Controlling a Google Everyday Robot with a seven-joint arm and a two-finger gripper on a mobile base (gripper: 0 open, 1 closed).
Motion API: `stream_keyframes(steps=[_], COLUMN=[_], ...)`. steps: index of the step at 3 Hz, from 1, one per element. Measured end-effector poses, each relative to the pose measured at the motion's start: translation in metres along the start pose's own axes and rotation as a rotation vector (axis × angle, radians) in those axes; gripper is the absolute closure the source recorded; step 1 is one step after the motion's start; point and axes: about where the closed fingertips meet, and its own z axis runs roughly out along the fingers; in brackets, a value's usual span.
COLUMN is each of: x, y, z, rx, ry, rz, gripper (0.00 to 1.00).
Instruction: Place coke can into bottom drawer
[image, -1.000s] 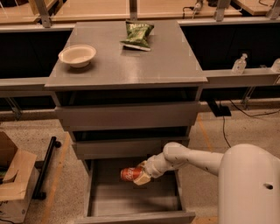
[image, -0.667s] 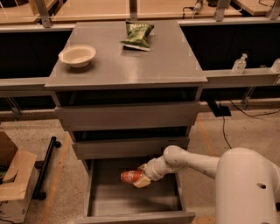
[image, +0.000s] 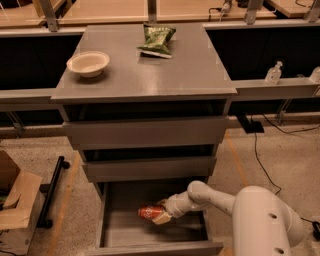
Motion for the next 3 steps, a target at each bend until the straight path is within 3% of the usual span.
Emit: stream_keyframes(steps=[1,3], x=[0.041,0.07], y=[0.001,0.011], z=[0.039,0.069], rx=[-0.039,-0.078], ry=[-0.045,-0.077], rz=[0.085,0.175], gripper=[0.76,0.3])
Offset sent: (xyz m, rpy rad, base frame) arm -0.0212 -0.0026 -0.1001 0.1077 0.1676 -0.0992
